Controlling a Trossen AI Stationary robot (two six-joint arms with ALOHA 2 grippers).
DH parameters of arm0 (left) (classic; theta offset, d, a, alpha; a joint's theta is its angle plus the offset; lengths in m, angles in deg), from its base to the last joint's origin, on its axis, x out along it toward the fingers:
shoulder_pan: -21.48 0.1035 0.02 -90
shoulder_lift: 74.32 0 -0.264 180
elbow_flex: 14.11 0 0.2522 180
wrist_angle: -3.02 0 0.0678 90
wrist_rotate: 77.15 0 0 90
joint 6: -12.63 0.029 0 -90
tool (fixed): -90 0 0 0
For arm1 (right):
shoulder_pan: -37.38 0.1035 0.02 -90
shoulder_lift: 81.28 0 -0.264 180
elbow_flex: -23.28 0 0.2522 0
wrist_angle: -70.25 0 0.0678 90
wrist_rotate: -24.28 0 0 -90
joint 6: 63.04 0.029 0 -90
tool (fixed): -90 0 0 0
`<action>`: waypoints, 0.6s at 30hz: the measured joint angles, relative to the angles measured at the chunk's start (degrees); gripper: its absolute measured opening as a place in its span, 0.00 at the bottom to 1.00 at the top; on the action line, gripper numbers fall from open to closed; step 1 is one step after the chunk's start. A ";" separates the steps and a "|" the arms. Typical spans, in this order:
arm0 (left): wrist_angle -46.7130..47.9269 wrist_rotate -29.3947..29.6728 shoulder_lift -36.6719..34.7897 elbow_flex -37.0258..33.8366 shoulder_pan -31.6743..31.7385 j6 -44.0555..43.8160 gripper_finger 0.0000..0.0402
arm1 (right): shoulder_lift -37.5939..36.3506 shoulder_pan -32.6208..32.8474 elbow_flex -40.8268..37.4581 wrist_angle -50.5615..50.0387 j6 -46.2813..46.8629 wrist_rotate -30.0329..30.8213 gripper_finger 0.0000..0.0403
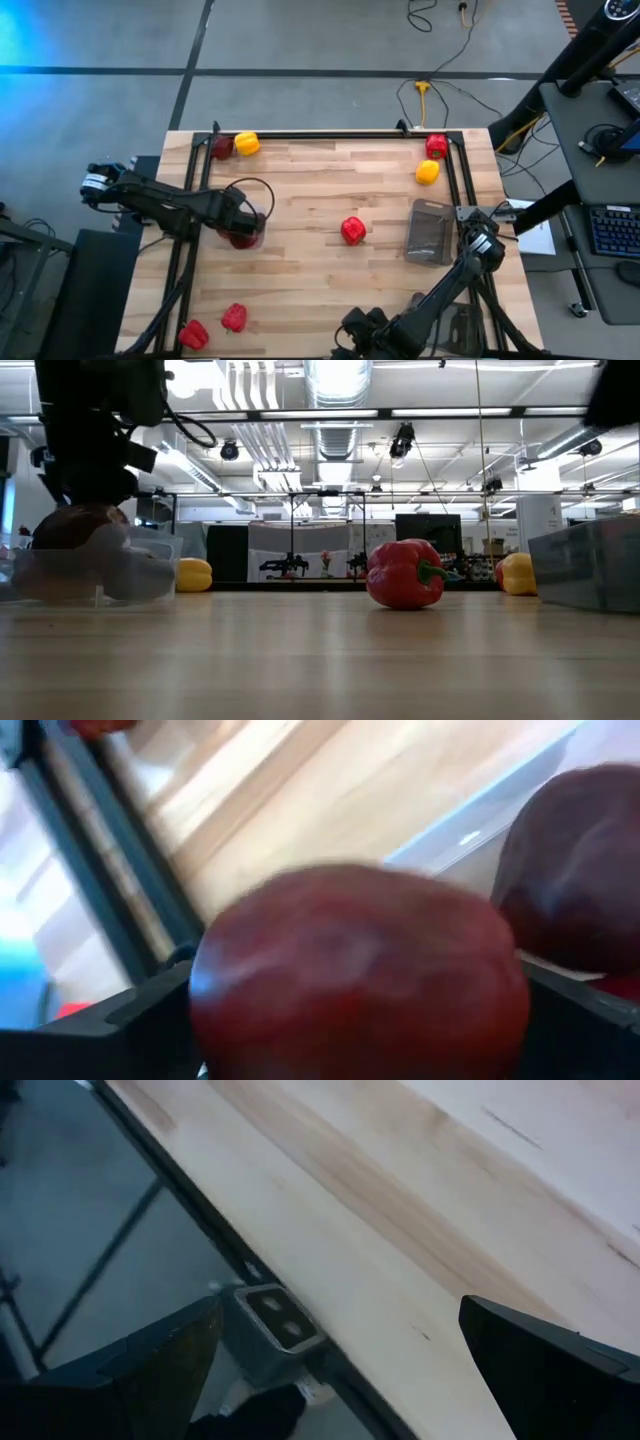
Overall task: Sort produce into baskets
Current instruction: Put the bottom red apple in the transparent bin, then put the red apple in the transparent bin
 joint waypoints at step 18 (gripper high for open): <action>-0.57 -4.02 -1.15 12.94 -0.14 6.34 0.99 | 0.00 -0.02 -1.51 -0.76 -2.39 -5.78 0.99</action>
